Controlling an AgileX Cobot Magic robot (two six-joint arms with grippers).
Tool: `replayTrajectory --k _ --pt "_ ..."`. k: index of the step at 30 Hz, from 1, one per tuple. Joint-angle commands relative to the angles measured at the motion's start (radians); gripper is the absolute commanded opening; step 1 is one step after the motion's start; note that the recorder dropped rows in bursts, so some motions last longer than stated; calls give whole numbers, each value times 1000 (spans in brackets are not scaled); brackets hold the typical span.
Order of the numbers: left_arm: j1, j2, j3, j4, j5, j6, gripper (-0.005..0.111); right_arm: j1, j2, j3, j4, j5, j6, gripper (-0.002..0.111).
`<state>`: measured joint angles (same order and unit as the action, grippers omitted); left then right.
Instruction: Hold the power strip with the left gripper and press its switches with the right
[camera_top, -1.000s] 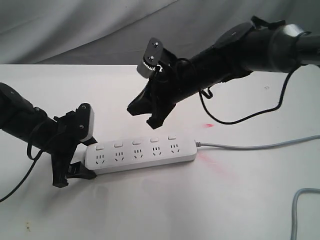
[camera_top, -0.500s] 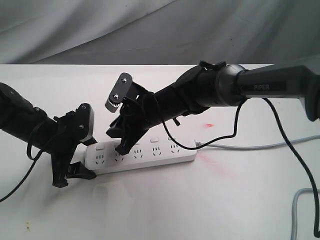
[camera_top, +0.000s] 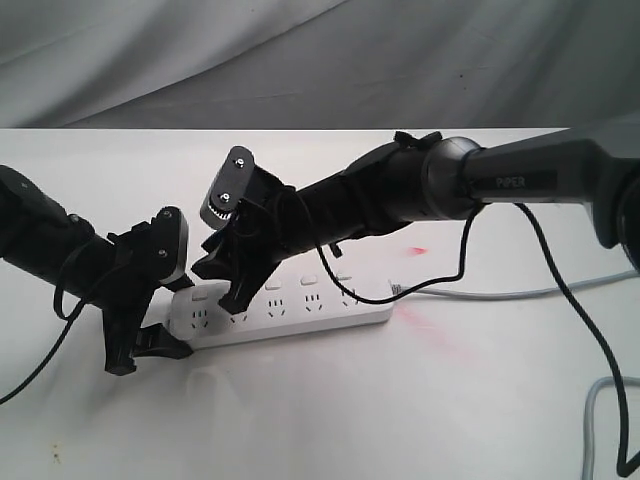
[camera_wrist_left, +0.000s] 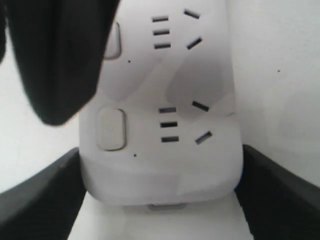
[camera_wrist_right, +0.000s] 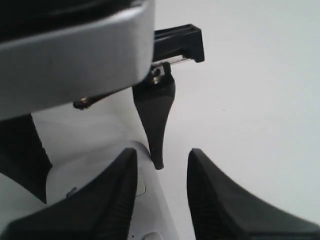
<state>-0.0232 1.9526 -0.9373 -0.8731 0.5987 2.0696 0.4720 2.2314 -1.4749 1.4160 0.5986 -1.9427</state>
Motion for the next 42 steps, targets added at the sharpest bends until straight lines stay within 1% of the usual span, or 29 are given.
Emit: replayTrajectory --k 1,6,13,25,31,42 --pt "-4 7 2 53 -20 24 54 17 13 -5 31 -1 -36 32" --pt "-4 7 2 53 -20 24 54 17 25 -5 94 -9 -85 32" --pt "-4 7 2 53 -20 24 54 17 33 -5 94 -41 -112 32" --pt "-4 7 2 53 -20 24 54 19 54 -5 114 -41 -159 32" --pt "-4 7 2 53 -20 24 54 40 67 -5 136 -64 -200 32" --pt "-4 7 2 53 -20 24 54 40 67 -5 138 -96 -200 32"
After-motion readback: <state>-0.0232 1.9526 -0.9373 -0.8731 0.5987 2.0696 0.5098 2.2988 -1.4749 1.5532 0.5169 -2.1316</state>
